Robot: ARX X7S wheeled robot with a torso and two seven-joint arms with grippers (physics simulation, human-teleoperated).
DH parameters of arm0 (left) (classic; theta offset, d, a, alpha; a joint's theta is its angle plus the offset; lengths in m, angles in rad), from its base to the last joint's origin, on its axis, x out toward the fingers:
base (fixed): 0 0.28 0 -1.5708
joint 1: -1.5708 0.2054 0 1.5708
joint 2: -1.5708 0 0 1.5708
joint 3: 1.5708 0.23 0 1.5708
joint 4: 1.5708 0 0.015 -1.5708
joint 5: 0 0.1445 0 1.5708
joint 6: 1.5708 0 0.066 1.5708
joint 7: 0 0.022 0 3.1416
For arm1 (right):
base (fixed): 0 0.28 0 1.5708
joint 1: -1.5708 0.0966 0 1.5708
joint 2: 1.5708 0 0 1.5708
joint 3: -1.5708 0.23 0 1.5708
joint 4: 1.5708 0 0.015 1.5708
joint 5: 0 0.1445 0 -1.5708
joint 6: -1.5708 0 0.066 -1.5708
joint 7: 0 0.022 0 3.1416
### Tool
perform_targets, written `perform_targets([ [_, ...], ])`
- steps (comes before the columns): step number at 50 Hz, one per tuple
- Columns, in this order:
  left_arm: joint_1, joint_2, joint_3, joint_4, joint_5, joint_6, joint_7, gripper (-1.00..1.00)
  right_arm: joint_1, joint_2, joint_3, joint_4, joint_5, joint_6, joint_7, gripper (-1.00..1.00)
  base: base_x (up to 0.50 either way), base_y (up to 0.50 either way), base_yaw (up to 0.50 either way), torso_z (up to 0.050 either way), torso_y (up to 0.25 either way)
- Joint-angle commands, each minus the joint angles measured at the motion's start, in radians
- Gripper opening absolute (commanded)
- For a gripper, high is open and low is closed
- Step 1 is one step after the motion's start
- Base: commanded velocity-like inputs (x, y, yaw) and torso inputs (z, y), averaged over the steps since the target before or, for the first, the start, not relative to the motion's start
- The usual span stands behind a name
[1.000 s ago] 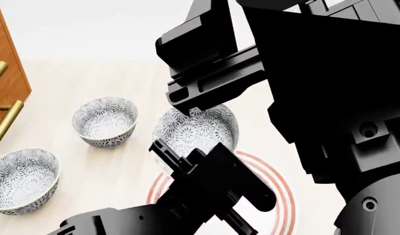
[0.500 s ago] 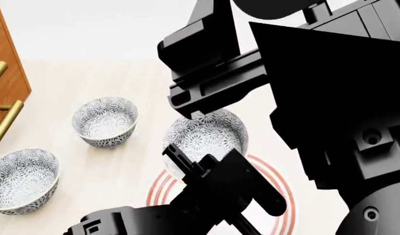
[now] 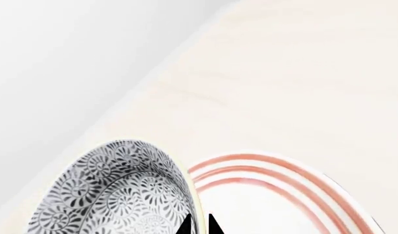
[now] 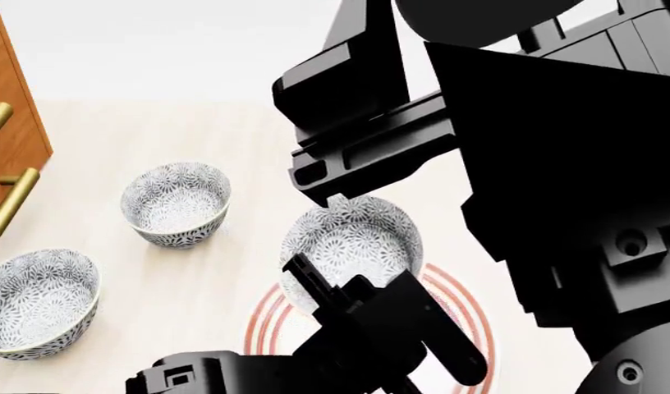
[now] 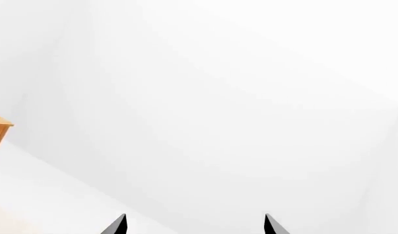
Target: Put the bowl at the front on the plate.
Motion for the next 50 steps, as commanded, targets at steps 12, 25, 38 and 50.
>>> perform_targets([
  [12, 0.021, 0.002, 0.048, -0.008, 0.021, 0.010, 0.013, -1.00, -0.012, 0.010, -0.001, -0.008, -0.011, -0.011, -0.007, 1.00, 0.00, 0.00, 0.00, 0.001, 0.000],
  [25, 0.043, 0.002, 0.046, -0.008, 0.045, 0.011, 0.019, -1.00, -0.027, 0.016, 0.000, -0.015, -0.022, -0.021, -0.012, 1.00, 0.00, 0.00, 0.00, 0.000, 0.001],
  [38, 0.058, 0.002, 0.045, -0.001, 0.064, 0.012, 0.023, -1.00, -0.036, 0.020, -0.001, -0.019, -0.032, -0.028, -0.018, 1.00, 0.00, 0.00, 0.00, 0.000, 0.001],
  [50, 0.072, 0.002, 0.044, 0.002, 0.073, 0.014, 0.022, -1.00, -0.043, 0.029, 0.001, -0.028, -0.029, -0.037, -0.014, 1.00, 0.00, 0.00, 0.00, 0.000, 0.000],
])
